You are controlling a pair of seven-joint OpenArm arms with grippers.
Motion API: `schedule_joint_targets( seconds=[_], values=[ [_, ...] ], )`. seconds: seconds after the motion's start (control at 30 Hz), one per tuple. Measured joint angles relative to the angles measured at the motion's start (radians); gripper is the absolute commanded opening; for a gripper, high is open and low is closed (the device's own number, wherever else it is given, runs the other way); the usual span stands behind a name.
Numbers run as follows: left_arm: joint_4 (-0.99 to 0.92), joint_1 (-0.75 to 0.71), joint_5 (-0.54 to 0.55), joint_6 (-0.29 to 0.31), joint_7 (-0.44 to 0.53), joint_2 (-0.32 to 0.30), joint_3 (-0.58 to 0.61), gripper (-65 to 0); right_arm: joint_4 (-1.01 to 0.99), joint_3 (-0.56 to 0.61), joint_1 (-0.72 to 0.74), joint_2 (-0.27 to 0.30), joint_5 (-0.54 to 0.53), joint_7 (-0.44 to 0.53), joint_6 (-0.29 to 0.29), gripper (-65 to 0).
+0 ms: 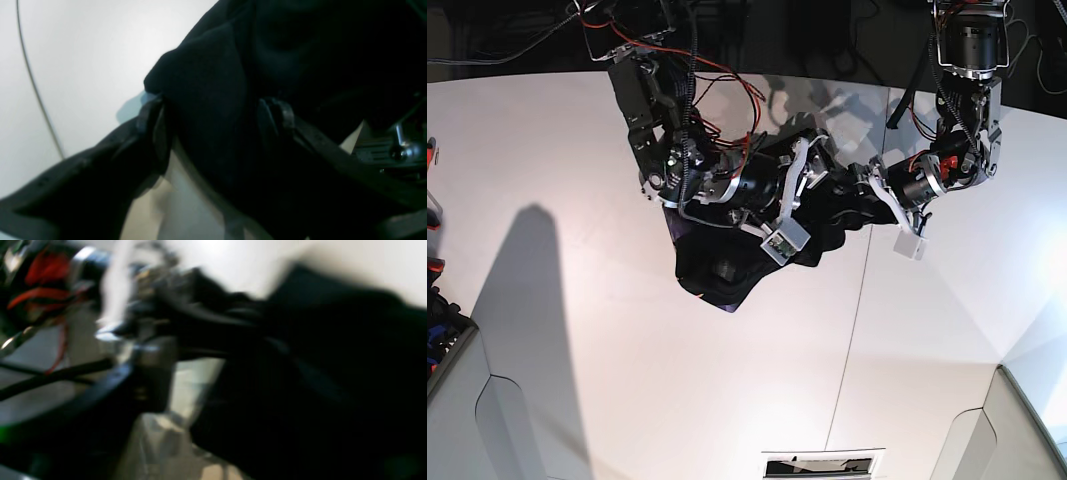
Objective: Layout the t-shirt on the table in an organized manner, then fold the t-shirt properly
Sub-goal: 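Grasp the strip end with the right gripper and fold it toward the middle, then press the folded bundle with the right gripper and grasp its edge with the left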
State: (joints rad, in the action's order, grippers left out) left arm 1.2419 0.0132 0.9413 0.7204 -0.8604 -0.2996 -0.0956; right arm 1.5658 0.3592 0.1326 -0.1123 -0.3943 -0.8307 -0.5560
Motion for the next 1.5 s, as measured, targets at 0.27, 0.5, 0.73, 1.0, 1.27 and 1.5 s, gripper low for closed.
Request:
schedule_joint_targets(
  seconds=[0.27, 0.5, 0.73, 1.0, 1.27, 1.5],
  values=[
    [-0.001, -0.006, 0.009, 0.021, -0.029, -0.002, -0.027, -23.1, 0.039, 0.145, 0.014, 0.01, 0.049, -0.001, 0.023, -20.5],
    [-0.005, 0.002, 0.093, -0.016, -0.121, -0.014, -0.13, -23.1, 0.173, 0.182, 0.013, -0.037, -0.06, 0.023, -0.013, -20.5],
    [-0.007, -0.005, 0.118, -0.027, -0.147, -0.121, -0.14, -23.1, 0.185, 0.159, 0.016, -0.019, 0.057, 0.0, 0.006, -20.5],
    [-0.008, -0.01, 0.127, -0.027, -0.16, -0.166, -0.137, -23.1, 0.187, -0.04, 0.063, -0.026, 0.072, -0.001, 0.01, -20.5],
    [-0.008, -0.011, 0.127, -0.027, -0.161, -0.166, -0.137, -23.1, 0.188, -0.274, 0.12, -0.026, 0.035, -0.008, 0.014, -65.0],
    [-0.008, -0.011, 0.126, -0.027, -0.161, -0.166, -0.137, -23.1, 0.188, -0.439, 0.142, 0.076, 0.029, -0.005, 0.047, -65.0]
  ],
)
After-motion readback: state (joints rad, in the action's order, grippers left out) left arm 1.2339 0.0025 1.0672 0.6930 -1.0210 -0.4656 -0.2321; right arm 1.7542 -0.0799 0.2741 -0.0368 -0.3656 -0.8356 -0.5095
